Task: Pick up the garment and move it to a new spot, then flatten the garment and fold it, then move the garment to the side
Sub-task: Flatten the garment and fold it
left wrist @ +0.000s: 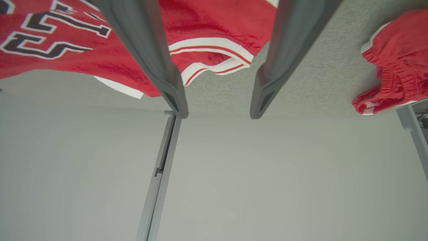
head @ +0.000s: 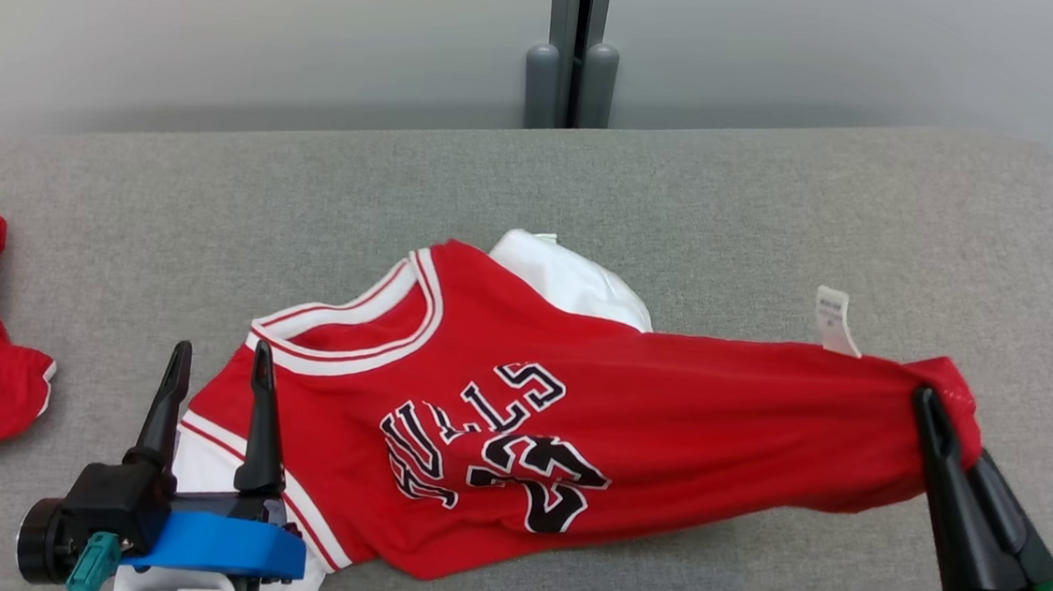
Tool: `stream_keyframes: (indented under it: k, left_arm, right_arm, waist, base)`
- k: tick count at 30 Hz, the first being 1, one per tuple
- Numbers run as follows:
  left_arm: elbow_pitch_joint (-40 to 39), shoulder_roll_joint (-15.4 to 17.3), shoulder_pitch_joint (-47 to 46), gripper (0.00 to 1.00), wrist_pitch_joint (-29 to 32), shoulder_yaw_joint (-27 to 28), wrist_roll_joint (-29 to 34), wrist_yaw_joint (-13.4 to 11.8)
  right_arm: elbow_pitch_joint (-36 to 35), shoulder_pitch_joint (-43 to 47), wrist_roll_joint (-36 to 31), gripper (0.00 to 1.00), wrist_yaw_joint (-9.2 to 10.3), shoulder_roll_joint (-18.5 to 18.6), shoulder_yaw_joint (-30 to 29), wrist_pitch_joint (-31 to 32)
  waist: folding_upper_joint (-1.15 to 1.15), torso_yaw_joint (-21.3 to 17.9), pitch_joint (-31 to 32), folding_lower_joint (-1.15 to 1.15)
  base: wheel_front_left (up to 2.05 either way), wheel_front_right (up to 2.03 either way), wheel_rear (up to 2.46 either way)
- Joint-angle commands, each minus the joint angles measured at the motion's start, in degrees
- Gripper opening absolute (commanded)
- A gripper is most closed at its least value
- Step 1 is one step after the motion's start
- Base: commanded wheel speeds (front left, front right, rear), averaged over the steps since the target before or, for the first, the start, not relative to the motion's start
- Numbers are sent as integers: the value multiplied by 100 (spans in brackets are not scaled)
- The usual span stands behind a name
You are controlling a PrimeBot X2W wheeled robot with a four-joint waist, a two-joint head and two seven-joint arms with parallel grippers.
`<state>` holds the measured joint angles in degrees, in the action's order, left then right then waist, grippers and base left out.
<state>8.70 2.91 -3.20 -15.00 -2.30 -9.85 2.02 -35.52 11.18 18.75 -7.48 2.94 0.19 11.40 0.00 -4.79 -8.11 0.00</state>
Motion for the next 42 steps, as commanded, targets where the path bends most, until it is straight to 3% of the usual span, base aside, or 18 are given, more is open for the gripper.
stream_keyframes:
  k: [1, 12, 25, 31, 42]
  left_arm:
    - [-17, -4, 57, 100, -27, 32, 2, -33]
    - [-83, -4, 209, 100, -27, 97, 32, -47]
    - [-107, -4, 144, 100, -27, 78, 58, -12]
    - [-113, -4, 43, 100, -27, 75, 85, -6]
    - [1, -3, -318, 100, -27, -269, -47, 7]
  right_arm:
    - [-73, -91, -17, 0, -3, -6, -1, -10]
    - [-680, -375, 71, 0, -3, -5, 27, 256]
    - [-189, -583, 26, 0, -3, -6, -198, 57]
    - [564, -1349, -27, 0, -3, 64, -180, -211]
    - [3012, -3304, -217, 0, -3, 746, -195, -890]
  waist:
    - [0, 2, 28, 0]
    - [0, 26, 160, 0]
    - [0, 102, 79, 0]
    - [0, 138, -37, 0]
    - [0, 656, -325, 0]
  base:
    - [0, 0, 0]
    - [0, 0, 0]
    - [0, 0, 0]
    - [0, 0, 0]
    - [0, 0, 0]
